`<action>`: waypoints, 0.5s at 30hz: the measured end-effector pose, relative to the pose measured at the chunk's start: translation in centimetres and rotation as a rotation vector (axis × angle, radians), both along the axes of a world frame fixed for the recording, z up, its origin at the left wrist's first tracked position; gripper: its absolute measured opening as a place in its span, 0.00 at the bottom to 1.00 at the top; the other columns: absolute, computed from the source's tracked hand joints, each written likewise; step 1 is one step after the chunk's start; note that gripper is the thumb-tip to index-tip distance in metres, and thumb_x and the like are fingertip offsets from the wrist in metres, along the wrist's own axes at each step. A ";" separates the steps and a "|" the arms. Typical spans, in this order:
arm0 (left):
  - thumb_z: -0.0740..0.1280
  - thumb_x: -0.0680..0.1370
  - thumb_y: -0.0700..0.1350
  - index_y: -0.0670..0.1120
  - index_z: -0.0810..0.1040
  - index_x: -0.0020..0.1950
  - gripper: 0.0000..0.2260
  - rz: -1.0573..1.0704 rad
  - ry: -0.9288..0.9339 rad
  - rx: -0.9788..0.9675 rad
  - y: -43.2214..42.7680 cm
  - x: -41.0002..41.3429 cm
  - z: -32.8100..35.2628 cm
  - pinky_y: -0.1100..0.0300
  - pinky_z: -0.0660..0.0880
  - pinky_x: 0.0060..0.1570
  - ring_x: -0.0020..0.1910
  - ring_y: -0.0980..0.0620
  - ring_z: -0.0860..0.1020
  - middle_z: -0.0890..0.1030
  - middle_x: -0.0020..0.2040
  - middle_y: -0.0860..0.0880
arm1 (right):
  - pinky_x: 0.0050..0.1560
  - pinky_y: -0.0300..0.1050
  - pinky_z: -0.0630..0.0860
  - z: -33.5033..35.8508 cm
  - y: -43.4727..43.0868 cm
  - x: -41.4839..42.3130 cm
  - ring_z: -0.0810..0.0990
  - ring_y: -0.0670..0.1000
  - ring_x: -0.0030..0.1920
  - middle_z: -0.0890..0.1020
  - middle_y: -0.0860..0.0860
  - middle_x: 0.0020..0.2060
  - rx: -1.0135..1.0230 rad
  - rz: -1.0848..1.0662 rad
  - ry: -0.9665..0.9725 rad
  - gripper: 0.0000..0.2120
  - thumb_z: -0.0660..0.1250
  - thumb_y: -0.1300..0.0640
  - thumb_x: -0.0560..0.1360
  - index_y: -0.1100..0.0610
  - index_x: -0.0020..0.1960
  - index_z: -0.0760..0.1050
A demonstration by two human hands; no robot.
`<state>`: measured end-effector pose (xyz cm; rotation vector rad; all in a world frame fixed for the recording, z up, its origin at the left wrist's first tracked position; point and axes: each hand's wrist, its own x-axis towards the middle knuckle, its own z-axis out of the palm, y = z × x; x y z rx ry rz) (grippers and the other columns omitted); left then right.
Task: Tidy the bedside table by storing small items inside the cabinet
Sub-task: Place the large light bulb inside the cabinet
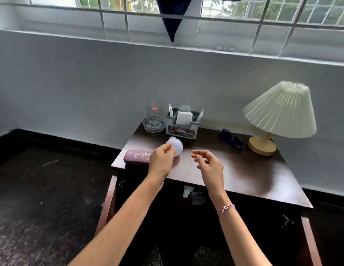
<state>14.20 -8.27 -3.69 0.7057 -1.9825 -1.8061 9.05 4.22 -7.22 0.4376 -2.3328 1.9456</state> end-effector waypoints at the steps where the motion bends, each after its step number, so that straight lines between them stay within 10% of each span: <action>1: 0.63 0.77 0.43 0.43 0.78 0.61 0.13 0.015 0.004 -0.011 -0.3 -0.4 0.3 0.45 0.72 0.62 0.58 0.40 0.77 0.81 0.56 0.43 | 0.51 0.51 0.79 0.1 -0.3 -0.4 0.81 0.44 0.43 0.84 0.44 0.40 0.001 0.007 0.001 0.11 0.64 0.59 0.76 0.44 0.41 0.79; 4: 0.63 0.77 0.44 0.43 0.78 0.61 0.14 0.066 0.000 -0.110 -1.2 -1.4 0.8 0.52 0.72 0.63 0.58 0.45 0.78 0.81 0.58 0.46 | 0.50 0.50 0.79 0.3 -1.3 -1.7 0.81 0.45 0.44 0.84 0.44 0.41 0.015 0.031 -0.003 0.11 0.65 0.59 0.76 0.44 0.42 0.80; 8: 0.63 0.76 0.43 0.51 0.76 0.38 0.08 0.076 -0.068 -0.189 -2.1 -2.9 0.7 0.61 0.67 0.48 0.46 0.50 0.72 0.76 0.39 0.52 | 0.53 0.49 0.79 0.2 -2.7 -3.8 0.81 0.45 0.46 0.84 0.45 0.44 0.011 0.055 -0.053 0.08 0.65 0.59 0.76 0.48 0.47 0.79; 15: 0.64 0.76 0.46 0.41 0.74 0.65 0.18 0.087 -0.153 -0.174 -2.7 -4.7 -0.1 0.57 0.68 0.62 0.65 0.46 0.73 0.77 0.64 0.44 | 0.53 0.52 0.76 -0.1 -5.2 -8.3 0.78 0.51 0.44 0.82 0.54 0.47 0.030 0.071 -0.199 0.08 0.61 0.61 0.77 0.58 0.55 0.75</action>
